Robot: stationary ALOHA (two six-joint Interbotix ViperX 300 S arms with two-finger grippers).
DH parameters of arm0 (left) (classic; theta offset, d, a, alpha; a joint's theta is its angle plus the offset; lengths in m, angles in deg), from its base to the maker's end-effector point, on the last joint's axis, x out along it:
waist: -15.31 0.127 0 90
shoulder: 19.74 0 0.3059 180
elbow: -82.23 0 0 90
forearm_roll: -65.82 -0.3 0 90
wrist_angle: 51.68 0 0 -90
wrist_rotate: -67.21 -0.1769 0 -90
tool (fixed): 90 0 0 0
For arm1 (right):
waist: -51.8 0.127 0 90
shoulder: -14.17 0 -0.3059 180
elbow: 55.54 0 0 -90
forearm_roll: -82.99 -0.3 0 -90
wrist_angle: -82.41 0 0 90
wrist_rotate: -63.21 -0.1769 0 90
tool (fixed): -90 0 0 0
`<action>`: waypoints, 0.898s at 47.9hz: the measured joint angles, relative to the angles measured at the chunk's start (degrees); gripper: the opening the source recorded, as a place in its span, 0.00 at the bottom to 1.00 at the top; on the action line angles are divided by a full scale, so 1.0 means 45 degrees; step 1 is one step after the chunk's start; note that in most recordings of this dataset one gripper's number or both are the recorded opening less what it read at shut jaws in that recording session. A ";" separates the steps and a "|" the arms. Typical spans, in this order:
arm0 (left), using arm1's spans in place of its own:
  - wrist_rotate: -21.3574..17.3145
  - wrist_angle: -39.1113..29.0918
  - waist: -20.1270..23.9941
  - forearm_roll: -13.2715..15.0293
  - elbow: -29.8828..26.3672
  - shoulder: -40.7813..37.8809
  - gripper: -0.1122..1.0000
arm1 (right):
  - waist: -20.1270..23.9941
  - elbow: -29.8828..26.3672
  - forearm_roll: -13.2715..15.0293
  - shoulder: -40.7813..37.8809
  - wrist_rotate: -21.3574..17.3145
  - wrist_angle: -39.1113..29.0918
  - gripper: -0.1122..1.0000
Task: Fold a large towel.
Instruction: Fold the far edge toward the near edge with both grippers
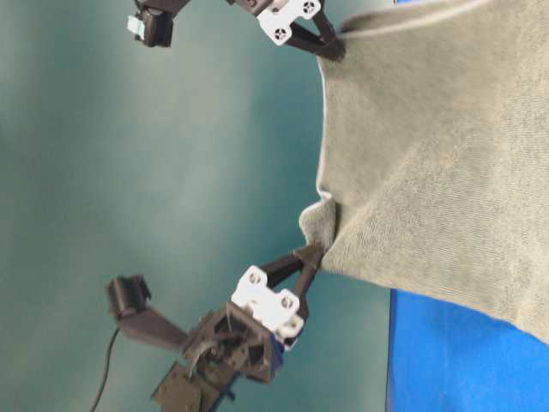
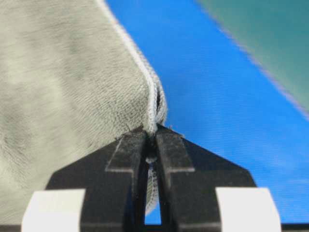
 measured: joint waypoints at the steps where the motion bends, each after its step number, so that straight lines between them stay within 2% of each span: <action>1: 0.0000 0.0117 -0.0098 0.0000 0.0195 0.0117 0.11 | 0.0215 0.0020 -0.0020 0.0020 -0.0020 0.0000 0.13; 4: -0.0059 0.0488 -0.0469 0.0000 0.0801 0.0469 0.11 | 0.0937 0.0156 -0.0117 0.0137 0.0000 0.0000 0.13; 13: -0.0039 0.1309 -0.1797 0.0000 0.2969 0.1758 0.11 | 0.4219 0.0840 -0.0977 0.0723 -0.0020 -0.0078 0.13; 18: 0.0000 0.1660 -0.2930 0.0020 0.3945 0.2363 0.11 | 0.6055 0.1055 -0.1602 0.0957 0.0020 -0.0332 0.13; 23: 0.0000 0.2070 -0.4531 0.0020 0.4492 0.2539 0.11 | 0.7734 0.1133 -0.2500 0.1055 -0.0059 -0.0918 0.13; 31: 0.0059 0.2930 -0.6953 0.0059 0.4551 0.2012 0.11 | 0.9824 0.0957 -0.4160 0.0762 -0.0059 -0.1270 0.13; 38: 0.0508 0.3555 -0.8301 0.0254 0.4277 0.0723 0.11 | 1.0996 0.0332 -0.5293 -0.0137 -0.0039 -0.1348 0.13; 43: 0.0840 0.3691 -0.8867 0.0273 0.3906 -0.0234 0.11 | 1.1816 -0.0352 -0.5898 -0.0898 -0.0059 -0.1465 0.13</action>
